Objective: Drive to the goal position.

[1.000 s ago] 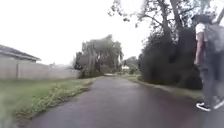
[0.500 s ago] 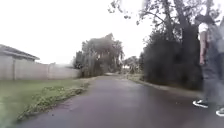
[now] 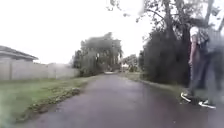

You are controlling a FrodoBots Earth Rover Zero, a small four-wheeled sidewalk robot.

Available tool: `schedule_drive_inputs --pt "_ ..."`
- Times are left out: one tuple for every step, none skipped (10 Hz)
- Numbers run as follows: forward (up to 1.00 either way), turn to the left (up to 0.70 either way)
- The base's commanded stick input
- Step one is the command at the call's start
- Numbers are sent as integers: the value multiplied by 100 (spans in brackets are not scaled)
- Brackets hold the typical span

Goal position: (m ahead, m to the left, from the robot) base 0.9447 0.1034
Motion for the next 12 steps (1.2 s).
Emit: schedule_drive_inputs --pt "85 0" --pt "85 0" --pt "85 0" --pt "85 0" --pt "85 0" --pt "85 0" --pt "30 0" --pt "0 0" --pt "0 0" --pt "0 0" --pt "0 0" --pt "0 0"
